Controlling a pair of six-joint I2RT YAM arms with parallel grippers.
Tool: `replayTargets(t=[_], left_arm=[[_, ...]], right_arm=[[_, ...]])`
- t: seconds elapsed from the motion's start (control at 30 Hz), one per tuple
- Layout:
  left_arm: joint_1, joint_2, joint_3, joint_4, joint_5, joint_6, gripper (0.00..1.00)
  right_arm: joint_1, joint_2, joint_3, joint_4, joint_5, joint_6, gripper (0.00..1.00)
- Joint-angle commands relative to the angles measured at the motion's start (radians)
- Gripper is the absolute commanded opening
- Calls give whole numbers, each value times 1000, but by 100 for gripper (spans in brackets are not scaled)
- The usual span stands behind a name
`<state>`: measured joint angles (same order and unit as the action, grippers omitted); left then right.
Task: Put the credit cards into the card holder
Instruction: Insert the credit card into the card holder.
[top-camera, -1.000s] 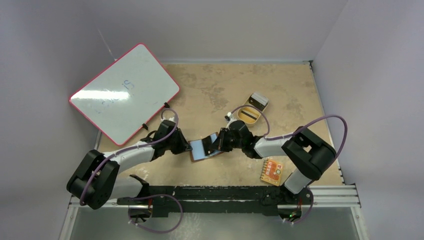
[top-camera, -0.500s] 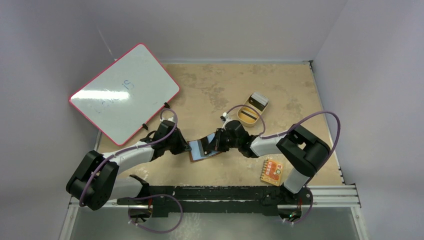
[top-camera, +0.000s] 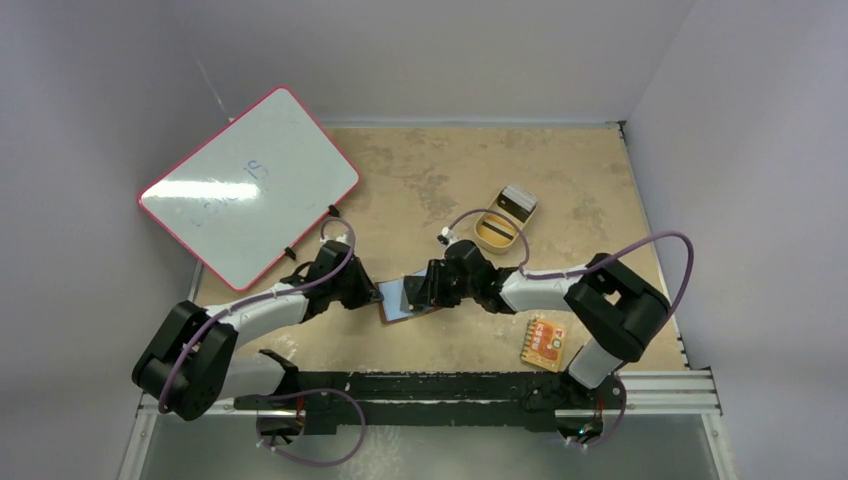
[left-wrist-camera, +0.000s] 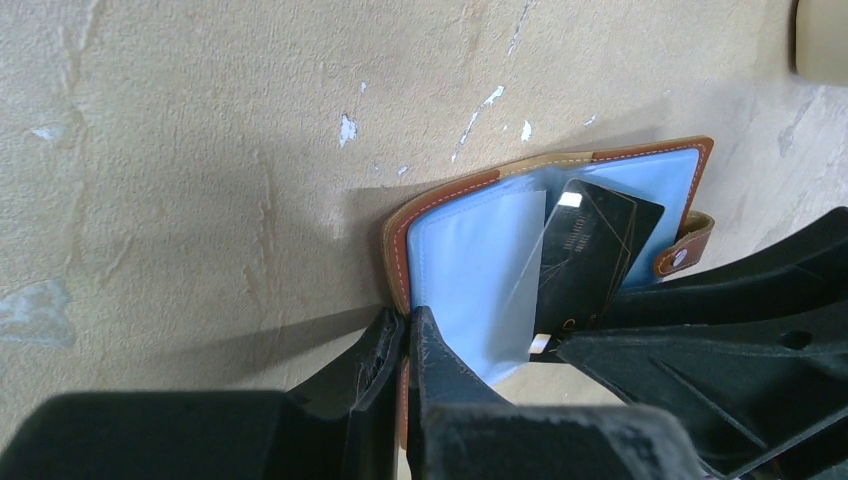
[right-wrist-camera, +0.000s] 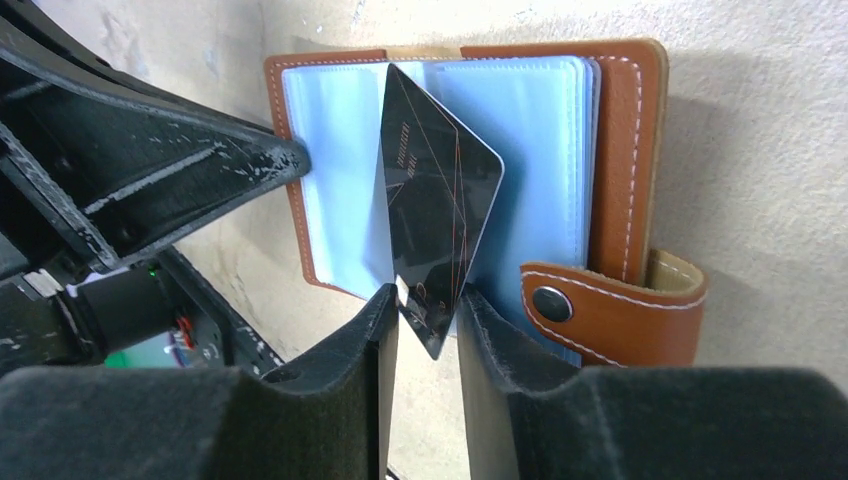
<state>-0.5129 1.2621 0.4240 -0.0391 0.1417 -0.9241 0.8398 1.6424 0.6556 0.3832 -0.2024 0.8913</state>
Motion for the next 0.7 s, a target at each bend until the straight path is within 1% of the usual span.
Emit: replayTargets(t=[0.0, 0.07, 0.1, 0.3, 0.43, 0.57, 0.67], left_arm=[[-1, 3, -5, 1, -23, 10, 0], [-2, 7, -4, 3, -17, 10, 0], [-1, 9, -2, 4, -16, 10, 0], [-1, 8, 1, -4, -16, 23, 0], [-1, 6, 12, -3, -14, 37, 0], [-1, -8, 25, 1, -15, 50, 0], [-1, -11, 38, 14, -10, 59, 0]], right_arm=[[5, -35, 43, -175, 71, -67, 29], [5, -15, 56, -168, 58, -88, 20], [5, -3, 61, -162, 50, -97, 17], [-2, 23, 71, -183, 19, -129, 6], [-42, 16, 71, -218, -29, -168, 5], [-89, 54, 112, -309, -79, -219, 5], [-126, 68, 121, -335, -149, -244, 3]])
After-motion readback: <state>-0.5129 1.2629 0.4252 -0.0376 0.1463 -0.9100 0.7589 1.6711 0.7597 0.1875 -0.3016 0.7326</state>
